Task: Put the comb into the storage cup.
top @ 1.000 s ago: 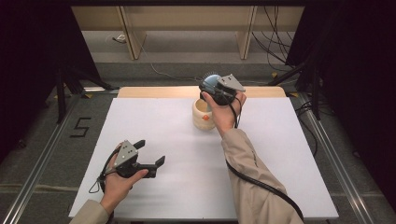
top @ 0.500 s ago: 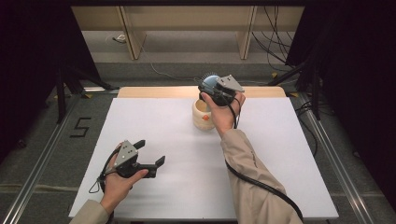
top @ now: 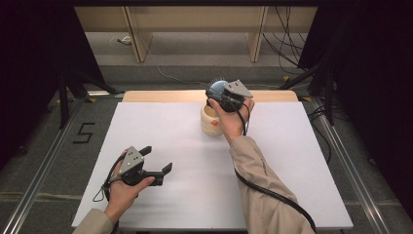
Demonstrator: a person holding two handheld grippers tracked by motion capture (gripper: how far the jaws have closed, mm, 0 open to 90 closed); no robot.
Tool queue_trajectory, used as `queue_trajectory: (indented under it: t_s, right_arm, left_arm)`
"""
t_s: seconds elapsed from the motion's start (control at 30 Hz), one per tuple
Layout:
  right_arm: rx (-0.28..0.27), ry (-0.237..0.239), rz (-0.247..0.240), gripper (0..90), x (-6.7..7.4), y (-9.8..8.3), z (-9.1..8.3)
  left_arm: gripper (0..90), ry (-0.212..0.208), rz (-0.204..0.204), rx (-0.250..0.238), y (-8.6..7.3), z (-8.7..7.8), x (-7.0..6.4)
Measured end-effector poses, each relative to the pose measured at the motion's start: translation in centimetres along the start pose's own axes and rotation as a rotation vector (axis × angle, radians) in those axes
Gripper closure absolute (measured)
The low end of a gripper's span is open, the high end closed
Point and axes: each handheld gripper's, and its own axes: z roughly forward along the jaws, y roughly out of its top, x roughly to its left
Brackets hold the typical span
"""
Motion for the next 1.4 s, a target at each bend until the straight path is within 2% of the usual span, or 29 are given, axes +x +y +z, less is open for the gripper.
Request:
queue_trajectory:
  t_s: [0.47, 1.17, 1.4]
  right_arm:
    - [-0.011, 0.019, -0.019, 20.3, 0.0, -0.3, -0.7]
    - [-0.029, 0.032, -0.014, 19.4, -0.7, -0.8, -2.4]
    - [-0.024, 0.031, -0.014, 15.5, -1.0, -0.7, -2.4]
  left_arm:
    - [2.7, 0.001, -0.004, -0.002, 0.0, 0.0, -0.1]
    - [2.7, 0.001, 0.000, 0.000, 0.0, 0.1, -0.1]
    - [2.8, 0.002, -0.001, 0.001, 0.0, 0.1, -0.1]
